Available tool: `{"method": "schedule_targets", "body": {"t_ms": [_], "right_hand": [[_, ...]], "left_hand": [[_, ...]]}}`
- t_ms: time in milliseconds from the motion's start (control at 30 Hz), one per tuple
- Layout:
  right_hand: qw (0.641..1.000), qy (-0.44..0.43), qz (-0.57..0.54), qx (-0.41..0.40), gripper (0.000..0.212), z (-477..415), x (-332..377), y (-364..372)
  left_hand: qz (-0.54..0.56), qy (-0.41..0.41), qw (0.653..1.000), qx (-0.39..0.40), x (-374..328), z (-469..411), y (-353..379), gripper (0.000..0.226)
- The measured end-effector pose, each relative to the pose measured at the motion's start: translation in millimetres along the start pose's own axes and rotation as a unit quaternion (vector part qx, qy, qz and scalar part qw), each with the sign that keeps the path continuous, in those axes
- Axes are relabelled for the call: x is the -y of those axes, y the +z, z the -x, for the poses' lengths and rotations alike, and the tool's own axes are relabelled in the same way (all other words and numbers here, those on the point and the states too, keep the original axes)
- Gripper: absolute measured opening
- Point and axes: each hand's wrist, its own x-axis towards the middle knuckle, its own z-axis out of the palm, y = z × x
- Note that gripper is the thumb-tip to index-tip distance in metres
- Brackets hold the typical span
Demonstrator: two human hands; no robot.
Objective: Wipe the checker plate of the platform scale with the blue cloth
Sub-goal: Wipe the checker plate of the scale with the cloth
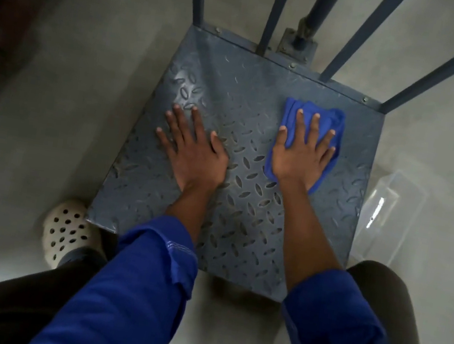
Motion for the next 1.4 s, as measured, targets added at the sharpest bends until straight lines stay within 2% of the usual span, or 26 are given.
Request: {"method": "schedule_targets", "body": {"t_ms": [167,300,367,533,667,867,933,1033,1133,1400], "right_hand": [[0.984,-0.168,0.014,0.062,0.063,-5,49,6],[0.926,-0.354,0.002,0.134,0.059,-21,119,15],[0.907,-0.396,0.0,0.147,0.06,-29,146,19],[0.923,-0.366,0.006,0.116,0.062,-47,136,19],[0.975,-0.213,0.003,0.064,0.064,-63,57,0],[0.998,-0.043,-0.01,0.034,0.068,-49,-97,-44],[0.999,-0.01,-0.016,0.029,0.068,-35,-113,-47],[0.999,0.045,-0.003,0.011,0.067,-21,-100,-38],[1.0,0.025,0.008,0.015,0.065,-19,-59,-24],[0.981,-0.192,-0.003,0.038,0.062,-3,103,28]], "left_hand": [[0.024,-0.034,0.999,-0.021,-4,5,4,0.074],[-0.002,-0.06,0.998,-0.014,-7,3,4,0.073],[0.002,-0.06,0.998,-0.018,-7,1,3,0.071],[0.02,-0.049,0.998,-0.032,-7,1,5,0.07],[0.03,-0.051,0.998,-0.036,-7,1,5,0.07],[0.019,-0.05,0.998,-0.034,-9,2,3,0.071],[0.014,-0.05,0.998,-0.032,-9,2,3,0.071],[0.019,-0.046,0.998,-0.029,-9,3,3,0.07],[0.016,-0.047,0.998,-0.029,-9,3,4,0.07],[0.048,-0.08,0.995,-0.044,-2,19,5,0.073]]}}
